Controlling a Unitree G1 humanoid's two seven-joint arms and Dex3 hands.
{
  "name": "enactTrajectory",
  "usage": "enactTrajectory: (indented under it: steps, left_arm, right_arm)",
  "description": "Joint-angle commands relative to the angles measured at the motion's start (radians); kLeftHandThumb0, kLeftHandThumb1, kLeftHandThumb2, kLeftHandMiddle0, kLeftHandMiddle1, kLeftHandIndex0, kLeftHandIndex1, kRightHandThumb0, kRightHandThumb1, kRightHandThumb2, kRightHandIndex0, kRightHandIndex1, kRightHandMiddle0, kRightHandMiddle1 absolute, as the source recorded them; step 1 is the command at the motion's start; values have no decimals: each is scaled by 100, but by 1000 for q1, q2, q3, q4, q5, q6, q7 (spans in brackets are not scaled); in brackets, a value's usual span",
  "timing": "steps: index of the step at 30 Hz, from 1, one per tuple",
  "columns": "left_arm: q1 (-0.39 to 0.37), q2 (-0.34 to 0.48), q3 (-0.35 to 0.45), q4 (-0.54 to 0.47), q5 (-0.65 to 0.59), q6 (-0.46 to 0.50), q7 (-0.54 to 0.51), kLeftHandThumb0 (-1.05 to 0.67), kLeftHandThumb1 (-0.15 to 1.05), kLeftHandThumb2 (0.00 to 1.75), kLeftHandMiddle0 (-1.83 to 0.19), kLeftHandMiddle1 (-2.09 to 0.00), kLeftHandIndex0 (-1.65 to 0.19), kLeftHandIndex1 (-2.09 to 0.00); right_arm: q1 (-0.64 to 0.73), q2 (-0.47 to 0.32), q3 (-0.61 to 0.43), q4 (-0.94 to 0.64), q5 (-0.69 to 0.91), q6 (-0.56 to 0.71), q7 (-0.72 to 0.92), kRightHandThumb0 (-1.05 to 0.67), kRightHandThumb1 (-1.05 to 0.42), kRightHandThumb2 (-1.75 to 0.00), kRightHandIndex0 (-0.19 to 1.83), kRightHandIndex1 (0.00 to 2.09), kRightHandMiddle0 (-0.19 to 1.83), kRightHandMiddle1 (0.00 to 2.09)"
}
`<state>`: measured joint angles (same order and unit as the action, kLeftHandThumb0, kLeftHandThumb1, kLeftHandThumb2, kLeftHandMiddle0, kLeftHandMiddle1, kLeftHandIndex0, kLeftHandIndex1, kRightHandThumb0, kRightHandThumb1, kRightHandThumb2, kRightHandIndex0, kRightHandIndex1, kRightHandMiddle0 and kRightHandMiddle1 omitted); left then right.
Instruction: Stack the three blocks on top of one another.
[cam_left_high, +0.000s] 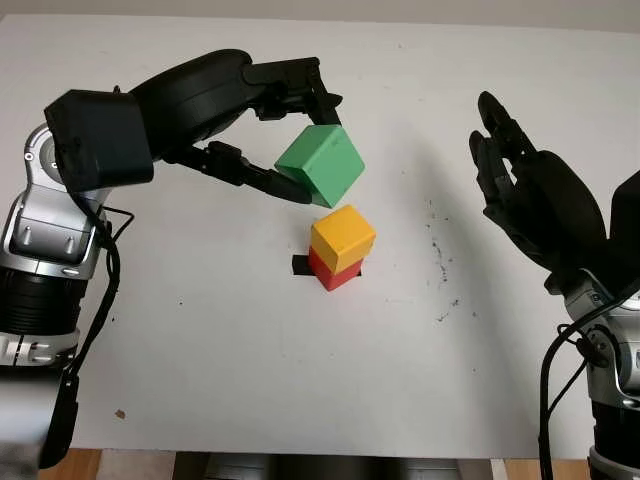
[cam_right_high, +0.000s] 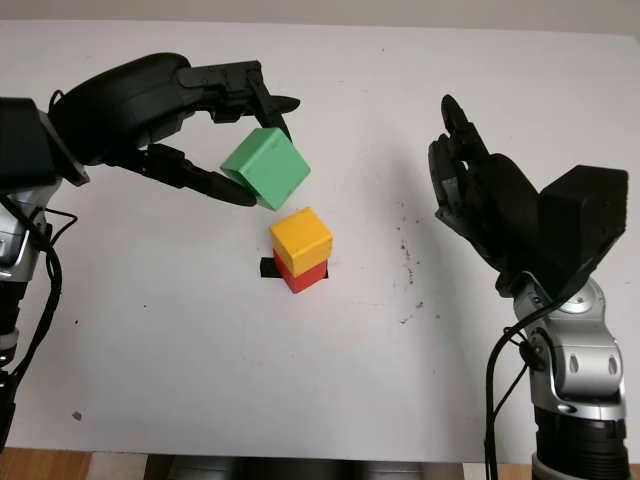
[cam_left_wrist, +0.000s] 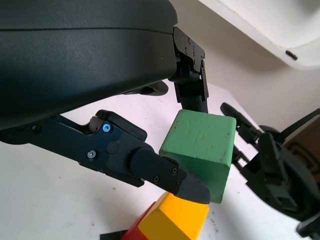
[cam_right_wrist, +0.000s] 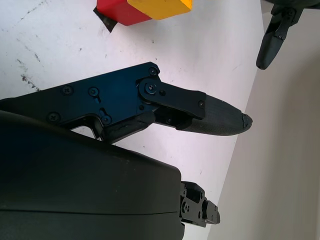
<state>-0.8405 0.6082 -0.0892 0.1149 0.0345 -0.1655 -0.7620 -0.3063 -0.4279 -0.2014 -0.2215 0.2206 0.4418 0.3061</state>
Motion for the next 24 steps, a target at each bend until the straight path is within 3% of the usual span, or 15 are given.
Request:
enactTrajectory:
  steps: [1,8,16,19,24]
  left_arm:
    - [-46,10,-11,-8,28,-34,6,-45,104,5,-29,-5,-31,-148]
    - [-158,4,-64,97,123,-213,1,-43,101,5,-28,-5,-34,-132]
    - [-271,-17,-119,283,170,-450,-1,-50,101,6,-28,-5,-39,-145]
    - [-297,-29,-127,323,161,-494,-10,-51,101,6,-29,-6,-38,-147]
    - [-344,-29,-149,353,156,-474,-77,-50,102,6,-28,-5,-36,-150]
  right_arm:
    - [12,-2,1,-18,-1,-7,1,-69,-105,-68,-19,0,-18,4]
    - [6,-6,6,-22,-1,2,6,-68,-105,-70,-19,0,-19,3]
    - [12,7,8,-22,-8,-4,-8,-68,-105,-69,-19,0,-18,4]
    - [14,5,12,-21,-9,-8,-5,-68,-105,-70,-19,0,-18,4]
    - [25,5,13,-28,-14,-6,-3,-67,-105,-72,-19,0,-18,4]
